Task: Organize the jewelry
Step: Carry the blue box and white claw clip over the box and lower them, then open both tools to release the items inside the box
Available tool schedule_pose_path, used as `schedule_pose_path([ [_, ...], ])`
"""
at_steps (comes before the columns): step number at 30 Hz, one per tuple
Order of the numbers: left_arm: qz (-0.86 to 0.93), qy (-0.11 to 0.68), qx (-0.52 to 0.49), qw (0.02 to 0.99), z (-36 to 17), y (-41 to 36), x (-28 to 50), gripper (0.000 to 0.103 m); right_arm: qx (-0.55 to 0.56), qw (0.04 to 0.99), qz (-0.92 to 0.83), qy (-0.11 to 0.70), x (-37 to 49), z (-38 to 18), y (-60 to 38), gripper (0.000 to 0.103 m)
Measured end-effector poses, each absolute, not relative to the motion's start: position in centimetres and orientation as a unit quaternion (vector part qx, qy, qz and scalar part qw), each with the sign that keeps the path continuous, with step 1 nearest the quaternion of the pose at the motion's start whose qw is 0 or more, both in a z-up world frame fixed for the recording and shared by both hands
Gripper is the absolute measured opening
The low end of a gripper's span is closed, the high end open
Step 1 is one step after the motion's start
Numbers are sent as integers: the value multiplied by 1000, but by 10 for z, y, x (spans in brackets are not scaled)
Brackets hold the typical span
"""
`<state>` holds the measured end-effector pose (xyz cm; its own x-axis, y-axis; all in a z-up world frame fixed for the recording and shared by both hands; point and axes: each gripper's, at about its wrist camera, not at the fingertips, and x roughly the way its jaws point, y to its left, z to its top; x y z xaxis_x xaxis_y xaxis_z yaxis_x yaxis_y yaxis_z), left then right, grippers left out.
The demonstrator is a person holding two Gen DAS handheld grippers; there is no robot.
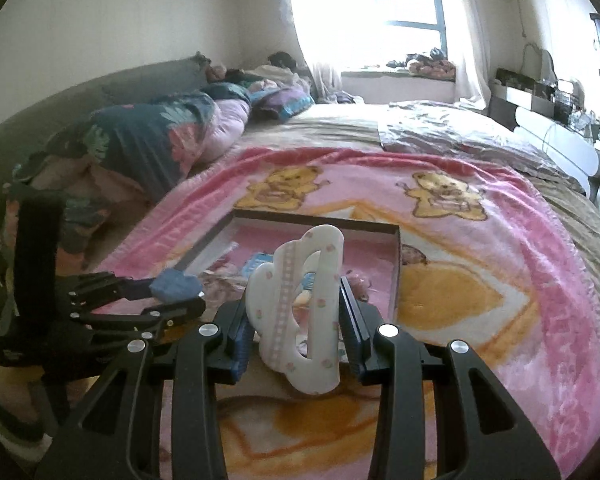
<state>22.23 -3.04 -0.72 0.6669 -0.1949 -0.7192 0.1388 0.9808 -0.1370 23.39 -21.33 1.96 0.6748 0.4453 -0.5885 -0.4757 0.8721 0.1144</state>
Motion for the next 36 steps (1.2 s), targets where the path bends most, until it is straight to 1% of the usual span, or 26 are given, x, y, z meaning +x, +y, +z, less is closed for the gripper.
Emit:
schedule_pose_path([
  [7, -90, 432, -33, 897, -39, -38, 259, 42, -31, 899, 217, 380, 284, -40, -218, 37],
  [11, -88, 441, -31, 893, -49, -38, 269, 42, -27, 895, 213, 392, 297, -54, -218, 37],
  [15, -88, 443, -35, 891, -52, -37, 272, 42, -22, 893, 214, 396, 303, -56, -218, 38],
  [18, -86, 444, -34, 891, -53, -35, 271, 43, -17, 894, 216, 393, 299, -53, -219, 48],
  [19, -86, 444, -35, 891, -52, -35, 271, 44, -15, 895, 217, 390, 297, -51, -220, 52],
  [20, -87, 441, -35, 892, -51, -34, 270, 49, -14, 896, 216, 387, 294, -48, -221, 55],
  [21, -87, 438, -34, 894, -49, -35, 269, 51, -12, 897, 215, 386, 292, -45, -222, 56],
  [22, -86, 435, -32, 896, -46, -34, 267, 52, -8, 898, 217, 382, 288, -42, -224, 58],
  [24, -88, 430, -35, 898, -40, -33, 263, 56, 5, 901, 221, 372, 278, -32, -229, 65],
  [25, -88, 426, -36, 900, -37, -32, 261, 57, 10, 903, 222, 367, 273, -28, -231, 71],
  [26, -87, 421, -36, 902, -33, -31, 258, 61, 15, 905, 225, 360, 266, -23, -233, 74],
  [28, -85, 412, -37, 907, -23, -28, 251, 65, 21, 907, 229, 353, 257, -15, -235, 77],
  [30, -79, 402, -38, 911, -14, -23, 242, 73, 29, 909, 233, 345, 243, -6, -236, 79],
  [36, -66, 378, -35, 923, 5, -7, 213, 84, 39, 911, 249, 325, 211, 14, -235, 83],
])
